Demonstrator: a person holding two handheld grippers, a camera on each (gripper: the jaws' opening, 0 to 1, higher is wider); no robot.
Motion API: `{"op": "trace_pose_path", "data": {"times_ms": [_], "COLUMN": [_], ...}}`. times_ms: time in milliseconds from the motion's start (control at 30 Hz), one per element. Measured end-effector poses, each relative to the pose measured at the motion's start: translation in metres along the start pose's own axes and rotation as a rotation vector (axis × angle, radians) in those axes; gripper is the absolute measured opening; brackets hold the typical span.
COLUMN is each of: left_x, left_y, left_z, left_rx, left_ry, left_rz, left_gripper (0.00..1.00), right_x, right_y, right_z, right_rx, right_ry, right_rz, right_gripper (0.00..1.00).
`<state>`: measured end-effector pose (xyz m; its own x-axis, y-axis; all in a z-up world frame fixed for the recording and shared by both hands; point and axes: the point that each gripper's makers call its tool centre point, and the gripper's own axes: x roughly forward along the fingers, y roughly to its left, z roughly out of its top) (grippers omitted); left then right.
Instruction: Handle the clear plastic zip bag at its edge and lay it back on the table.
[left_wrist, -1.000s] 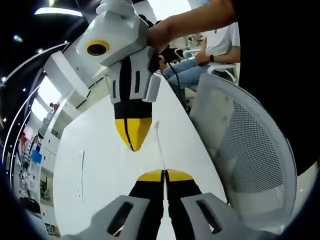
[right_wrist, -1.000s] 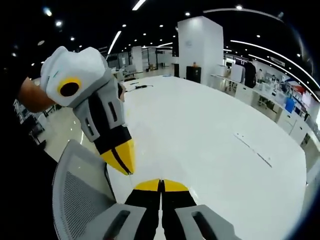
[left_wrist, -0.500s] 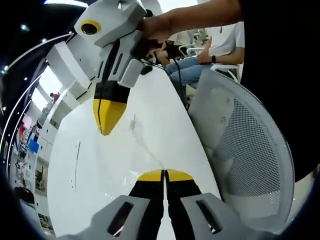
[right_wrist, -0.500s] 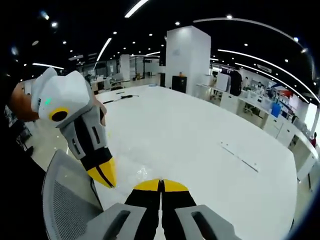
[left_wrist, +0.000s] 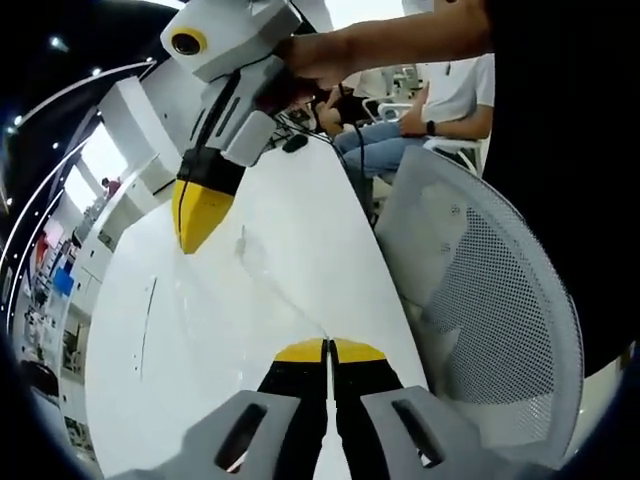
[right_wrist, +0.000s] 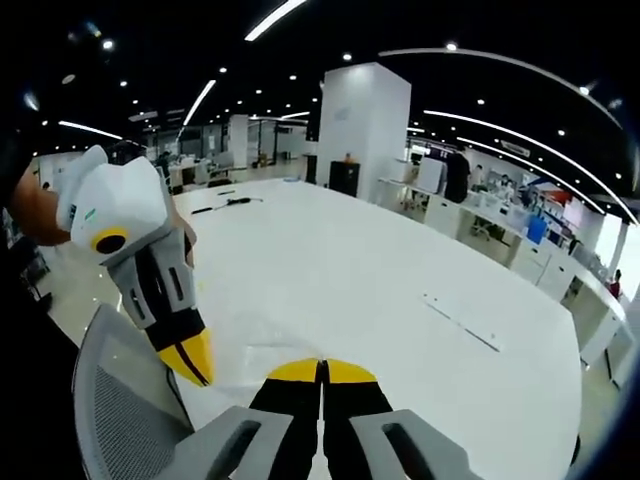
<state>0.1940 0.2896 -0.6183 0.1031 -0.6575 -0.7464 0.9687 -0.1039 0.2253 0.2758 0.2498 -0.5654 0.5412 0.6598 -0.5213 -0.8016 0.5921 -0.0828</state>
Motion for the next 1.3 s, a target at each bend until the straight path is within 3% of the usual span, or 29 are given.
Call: {"op": "trace_pose_path", "data": {"times_ms": [233, 300, 600, 700, 800, 1100, 1300], "left_x": [-0.002, -0.003, -0.011, -0.014, -0.021, -0.042, -0.061], "left_y": [0.001, 0.006, 0.021, 0.026, 0.032, 0.037, 0.039], "left_z": [-0.004, -0.008, -0.001, 0.006, 0.021, 0.026, 0.025], "left_rx": [-0.005, 0.037, 0.002, -0.026, -0.069, -0.159, -0.278], "left_ry": [0.004, 0.010, -0.036, -0.074, -0.168, -0.256, -0.325], "left_rz": [0.006, 0.039, 0.139, 0.163, 0.192, 0.234, 0.297], "left_gripper": [0.00, 0.00, 0.00, 0.00, 0.00, 0.05, 0.18], "right_x": [0.000, -0.001, 0.002, 0.004, 0.007, 0.011, 0.013], "right_y": [0.002, 0.003, 0.003, 0.004, 0.004, -0.001, -0.009], "right_z": [0.002, 0.003, 0.012, 0.012, 0.014, 0.014, 0.015], "right_rx": [-0.006, -0.013, -0.006, -0.010, -0.027, -0.031, -0.026], "right_ry": [-0.007, -0.009, -0.035, -0.034, -0.041, -0.051, -0.057], "right_rz": [-0.009, -0.010, 0.001, 0.002, 0.002, -0.026, -0.049], "right_gripper": [0.00, 0.00, 0.00, 0.00, 0.00, 0.00, 0.00]}}
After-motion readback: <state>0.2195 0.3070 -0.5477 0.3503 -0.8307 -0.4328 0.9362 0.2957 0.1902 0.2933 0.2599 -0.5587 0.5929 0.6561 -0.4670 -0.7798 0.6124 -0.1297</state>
